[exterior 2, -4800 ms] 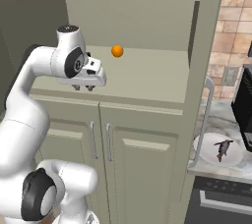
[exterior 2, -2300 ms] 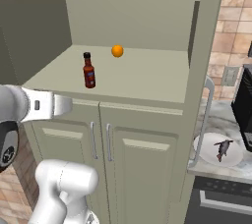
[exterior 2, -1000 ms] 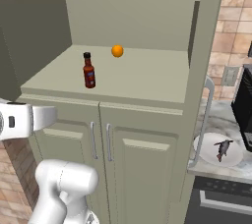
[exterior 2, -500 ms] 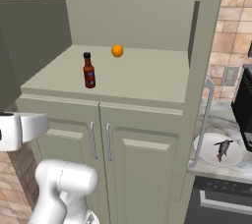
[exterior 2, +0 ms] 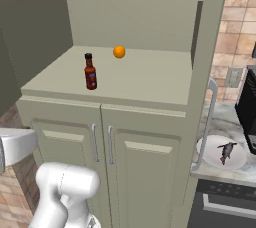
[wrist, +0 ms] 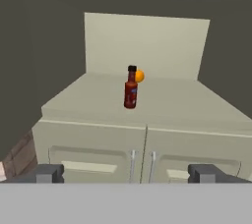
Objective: Pick the fish from the plate and place it on the cutting board. Then pick the condiment bottle from the cabinet and place it next to the cutting board.
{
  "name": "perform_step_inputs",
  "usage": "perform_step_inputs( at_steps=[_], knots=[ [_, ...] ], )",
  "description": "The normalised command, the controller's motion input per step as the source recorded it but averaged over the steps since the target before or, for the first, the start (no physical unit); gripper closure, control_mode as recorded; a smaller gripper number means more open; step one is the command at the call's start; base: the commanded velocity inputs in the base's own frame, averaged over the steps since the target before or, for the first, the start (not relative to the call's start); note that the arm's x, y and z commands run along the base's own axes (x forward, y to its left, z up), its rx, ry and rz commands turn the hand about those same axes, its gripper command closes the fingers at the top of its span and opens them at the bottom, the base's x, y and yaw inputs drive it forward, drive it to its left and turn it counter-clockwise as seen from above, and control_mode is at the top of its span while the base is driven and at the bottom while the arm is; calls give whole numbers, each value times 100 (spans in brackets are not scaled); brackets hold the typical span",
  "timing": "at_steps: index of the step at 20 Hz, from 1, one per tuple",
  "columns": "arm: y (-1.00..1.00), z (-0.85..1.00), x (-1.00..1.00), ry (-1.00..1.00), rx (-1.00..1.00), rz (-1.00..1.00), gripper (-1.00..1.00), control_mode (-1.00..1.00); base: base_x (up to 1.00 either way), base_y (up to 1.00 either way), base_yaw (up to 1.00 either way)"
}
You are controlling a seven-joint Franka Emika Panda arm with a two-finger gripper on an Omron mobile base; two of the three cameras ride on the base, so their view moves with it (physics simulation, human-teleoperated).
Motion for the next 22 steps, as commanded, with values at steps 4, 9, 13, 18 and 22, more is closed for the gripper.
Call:
perform_step_inputs(
  at_steps=[4,9,13,18,22],
  knots=[
    [0,0,-30,-4,0,0,-100,-100,0,0,0],
    [0,0,-33,-5,0,0,-100,-100,0,0,0],
    [0,0,0,0,0,0,-100,100,-36,-1,0],
    [0,0,0,0,0,0,-100,100,-39,-2,0],
    [0,0,0,0,0,0,-100,100,-39,0,0]
  ],
)
